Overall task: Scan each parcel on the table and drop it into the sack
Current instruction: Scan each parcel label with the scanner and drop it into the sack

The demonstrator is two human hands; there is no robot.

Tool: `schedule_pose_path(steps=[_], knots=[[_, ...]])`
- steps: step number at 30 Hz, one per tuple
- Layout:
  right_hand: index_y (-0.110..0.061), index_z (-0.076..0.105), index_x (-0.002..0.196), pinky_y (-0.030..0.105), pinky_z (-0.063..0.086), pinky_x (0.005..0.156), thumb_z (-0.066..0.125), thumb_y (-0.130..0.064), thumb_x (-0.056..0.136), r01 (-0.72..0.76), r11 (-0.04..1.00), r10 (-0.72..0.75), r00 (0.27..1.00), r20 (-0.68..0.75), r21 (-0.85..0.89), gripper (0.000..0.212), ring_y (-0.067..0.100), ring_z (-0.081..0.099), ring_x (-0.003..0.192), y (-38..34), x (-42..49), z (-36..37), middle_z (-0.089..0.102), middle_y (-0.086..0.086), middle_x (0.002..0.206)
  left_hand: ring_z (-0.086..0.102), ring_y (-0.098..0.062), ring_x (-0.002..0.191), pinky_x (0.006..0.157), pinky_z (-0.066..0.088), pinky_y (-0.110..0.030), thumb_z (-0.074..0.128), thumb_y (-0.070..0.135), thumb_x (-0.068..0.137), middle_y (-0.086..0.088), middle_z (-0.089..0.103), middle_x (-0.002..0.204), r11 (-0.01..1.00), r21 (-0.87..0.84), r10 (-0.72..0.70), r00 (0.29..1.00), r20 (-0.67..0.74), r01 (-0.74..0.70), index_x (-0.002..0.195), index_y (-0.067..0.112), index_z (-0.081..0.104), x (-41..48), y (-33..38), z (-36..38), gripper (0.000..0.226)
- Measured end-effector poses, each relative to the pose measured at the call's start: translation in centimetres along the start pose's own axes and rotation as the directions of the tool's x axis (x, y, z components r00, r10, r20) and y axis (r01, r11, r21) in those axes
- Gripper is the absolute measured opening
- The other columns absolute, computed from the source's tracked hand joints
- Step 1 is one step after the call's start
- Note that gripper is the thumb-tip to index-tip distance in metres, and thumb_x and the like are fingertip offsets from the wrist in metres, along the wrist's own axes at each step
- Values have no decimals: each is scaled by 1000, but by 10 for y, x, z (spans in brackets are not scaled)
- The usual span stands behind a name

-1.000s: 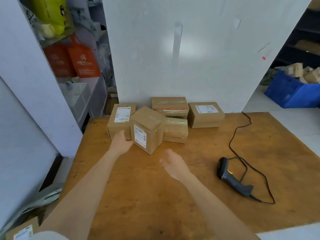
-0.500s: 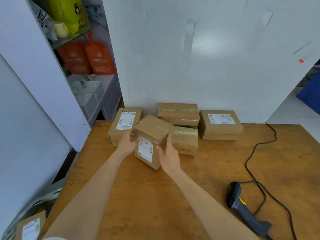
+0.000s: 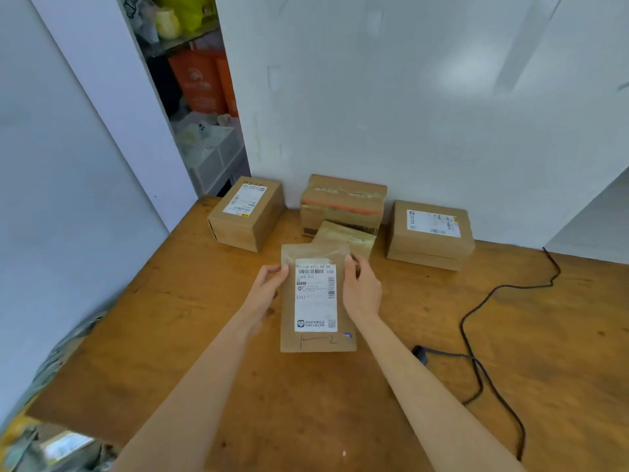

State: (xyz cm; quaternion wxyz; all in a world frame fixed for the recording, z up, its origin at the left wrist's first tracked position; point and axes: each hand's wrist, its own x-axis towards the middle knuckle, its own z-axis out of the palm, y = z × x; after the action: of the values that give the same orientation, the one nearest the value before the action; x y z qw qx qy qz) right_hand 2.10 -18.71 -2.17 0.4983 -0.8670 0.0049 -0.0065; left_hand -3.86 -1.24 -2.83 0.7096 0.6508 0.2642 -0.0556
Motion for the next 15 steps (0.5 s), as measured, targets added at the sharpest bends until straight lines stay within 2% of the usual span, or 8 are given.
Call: schedule_pose_path(steps=[4,8,11,13,15], knots=[[-15,53,132,29,39,83,32,-41,103,-25,999,21,994,110,33,44,22,57,113,38,-7,-30,64,2,122,62,-22,94,79,46,-41,71,53,77,0,68,110,990,-127,-54,994,97,67,113,46,55,-20,-30,26,39],[-16,54,132,36,43,97,33,-39,102,-16,999,7,977,213,44,43,19,56,117,65,-12,-51,63,1,125,65,-27,100,76,53,-45,82,41,67,-5,71,111,982,-165,-67,988,141,90,119,48,52,-32,-56,37,60],[-21,53,135,29,41,96,35,-37,102,3,997,-30,945,326,81,40,14,54,119,73,-13,-62,61,-4,129,62,-32,110,82,54,-52,85,29,62,-10,67,120,971,-217,-79,993,89,97,133,42,43,-38,-63,43,83],[-24,49,139,28,38,100,36,-37,102,12,994,-55,920,389,112,41,9,50,122,76,-14,-72,57,-7,135,61,-32,111,85,53,-55,84,26,62,-10,65,121,965,-246,-89,995,36,95,138,38,38,-40,-66,47,90],[-22,47,140,29,34,107,38,-32,102,15,994,-48,947,318,107,40,10,45,129,86,-19,-84,52,-5,141,62,-30,109,86,53,-55,82,27,62,-10,66,120,958,-270,-99,995,-7,93,141,32,39,-41,-67,50,90]])
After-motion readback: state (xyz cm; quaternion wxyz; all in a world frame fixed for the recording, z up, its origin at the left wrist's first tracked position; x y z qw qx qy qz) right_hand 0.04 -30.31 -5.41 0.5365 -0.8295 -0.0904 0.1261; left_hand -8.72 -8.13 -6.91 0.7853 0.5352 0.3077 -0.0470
